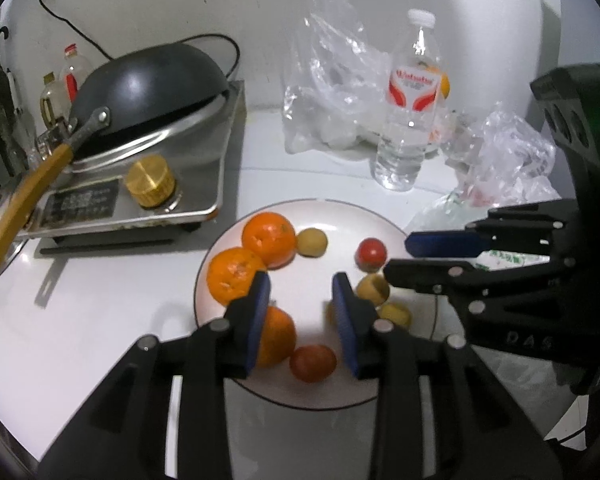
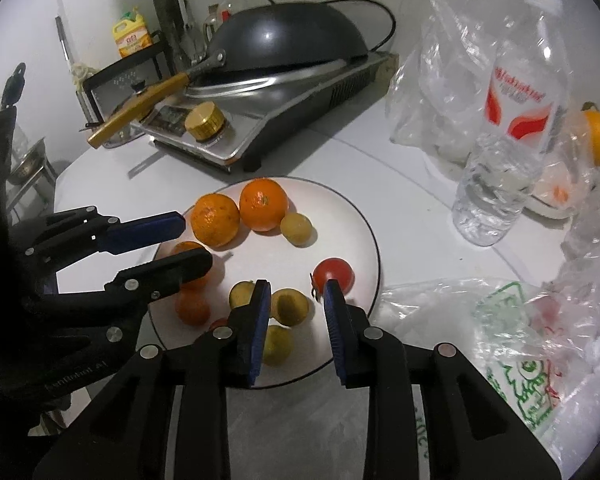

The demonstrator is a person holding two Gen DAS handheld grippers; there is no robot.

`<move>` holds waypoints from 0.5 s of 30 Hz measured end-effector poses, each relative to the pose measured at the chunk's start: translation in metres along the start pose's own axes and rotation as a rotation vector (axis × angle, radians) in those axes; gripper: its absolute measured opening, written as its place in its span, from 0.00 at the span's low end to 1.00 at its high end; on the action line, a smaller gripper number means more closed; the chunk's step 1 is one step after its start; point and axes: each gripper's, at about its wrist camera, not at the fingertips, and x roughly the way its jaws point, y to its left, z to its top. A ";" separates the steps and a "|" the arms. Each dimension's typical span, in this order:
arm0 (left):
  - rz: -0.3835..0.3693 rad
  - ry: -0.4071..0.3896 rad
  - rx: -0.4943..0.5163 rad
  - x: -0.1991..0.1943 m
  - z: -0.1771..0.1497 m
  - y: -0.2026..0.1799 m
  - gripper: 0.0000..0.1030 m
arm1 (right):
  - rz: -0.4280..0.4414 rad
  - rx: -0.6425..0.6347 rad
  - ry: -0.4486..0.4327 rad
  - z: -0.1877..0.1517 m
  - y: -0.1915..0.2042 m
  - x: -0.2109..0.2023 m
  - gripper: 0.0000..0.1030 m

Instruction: Organize fruits

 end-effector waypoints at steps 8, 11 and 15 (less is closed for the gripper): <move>0.013 -0.088 0.012 -0.039 0.008 -0.006 0.50 | -0.061 -0.005 -0.075 -0.002 0.010 -0.043 0.42; 0.004 -0.140 0.012 -0.059 0.015 -0.008 0.63 | -0.083 -0.001 -0.121 -0.004 0.012 -0.066 0.46; 0.013 -0.213 0.012 -0.087 0.023 -0.012 0.79 | -0.109 0.009 -0.185 -0.007 0.015 -0.097 0.52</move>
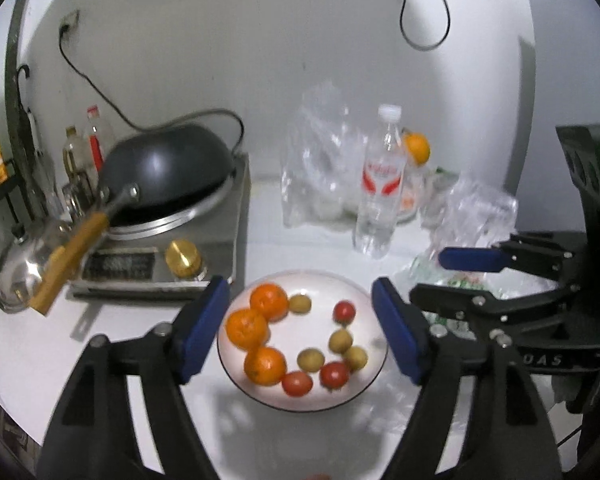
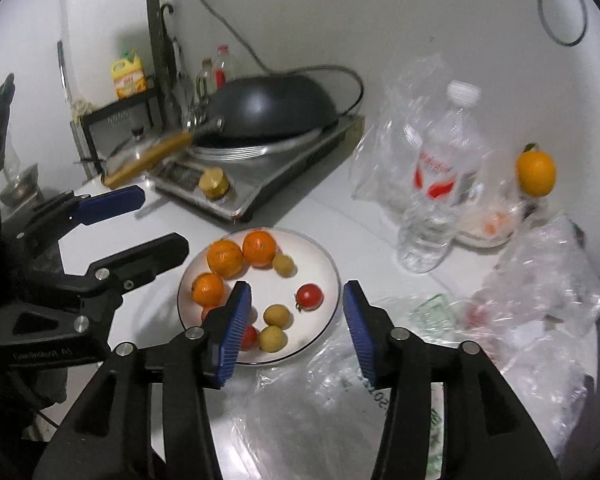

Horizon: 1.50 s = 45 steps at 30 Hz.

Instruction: Organize fruits

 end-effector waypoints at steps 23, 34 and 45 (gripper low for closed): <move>0.099 -0.260 -0.036 -0.119 0.060 -0.025 0.99 | -0.181 0.059 -0.366 0.034 -0.001 -0.163 0.75; 0.133 -0.327 -0.037 -0.147 0.076 -0.026 0.99 | -0.249 0.041 -0.431 0.041 0.002 -0.195 0.83; 0.164 -0.307 -0.037 -0.149 0.076 -0.027 0.99 | -0.243 0.031 -0.433 0.040 0.005 -0.197 0.83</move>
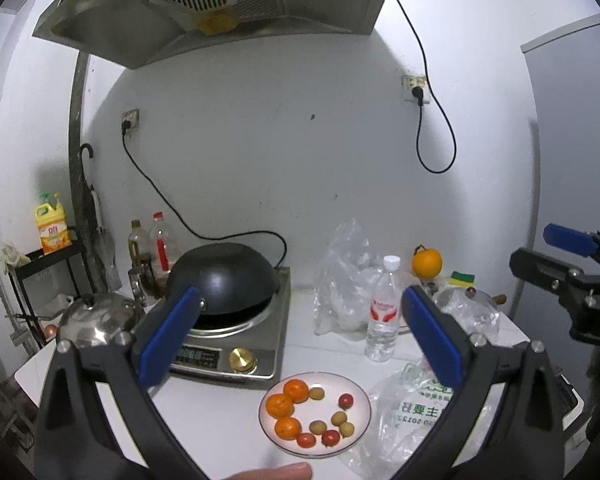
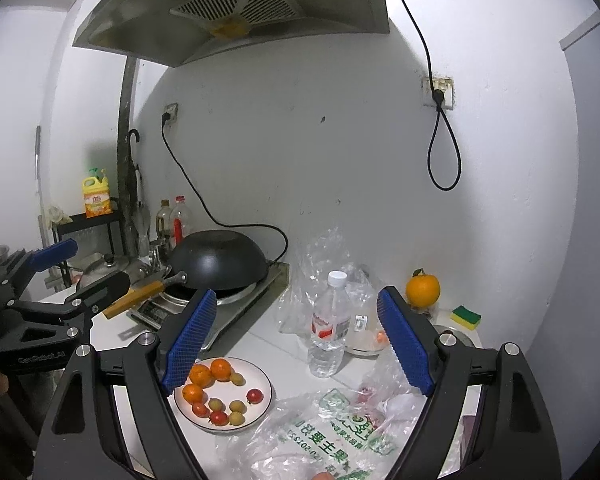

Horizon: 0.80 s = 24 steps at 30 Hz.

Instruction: Organize fruits

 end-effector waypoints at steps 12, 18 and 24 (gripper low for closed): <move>-0.001 0.027 -0.023 0.004 -0.002 0.001 0.99 | 0.012 -0.008 -0.002 -0.002 0.003 0.000 0.83; -0.001 0.020 -0.020 0.003 -0.001 0.003 0.99 | 0.013 -0.008 -0.002 -0.003 0.003 0.001 0.83; -0.006 0.018 -0.016 0.003 -0.001 0.001 0.99 | 0.017 -0.009 -0.003 -0.003 0.004 -0.001 0.83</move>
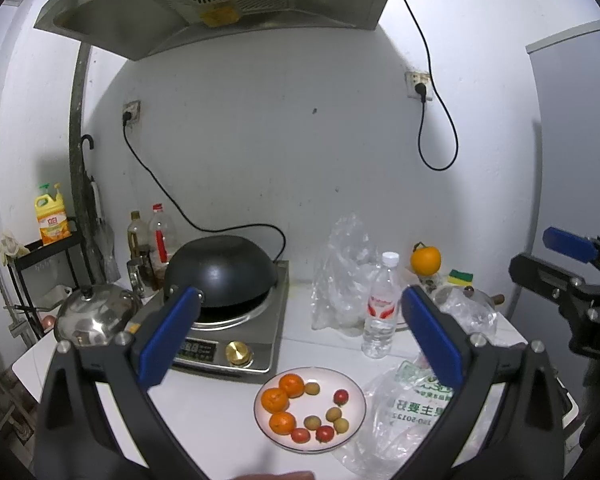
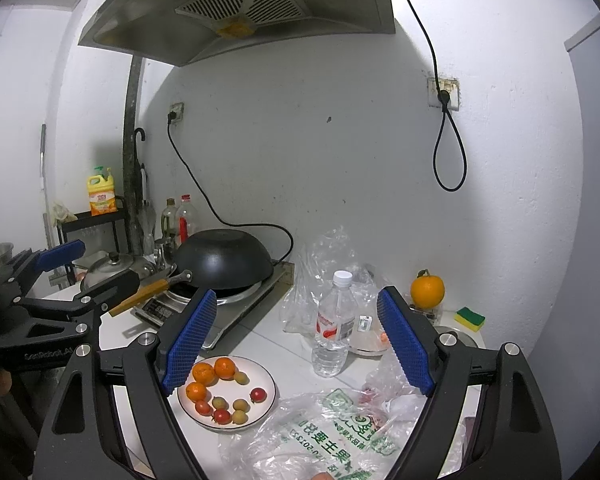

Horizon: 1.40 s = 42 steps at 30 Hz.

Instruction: Organize fruits

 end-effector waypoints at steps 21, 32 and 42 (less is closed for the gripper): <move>-0.012 -0.017 0.007 0.002 0.006 -0.006 0.99 | 0.002 0.012 0.000 0.000 -0.005 0.001 0.83; -0.006 -0.017 0.001 0.004 0.006 -0.005 0.99 | 0.004 0.011 0.003 0.001 -0.006 0.003 0.83; -0.012 -0.014 0.001 0.007 0.005 -0.005 0.99 | 0.006 0.008 0.003 0.001 -0.006 0.003 0.83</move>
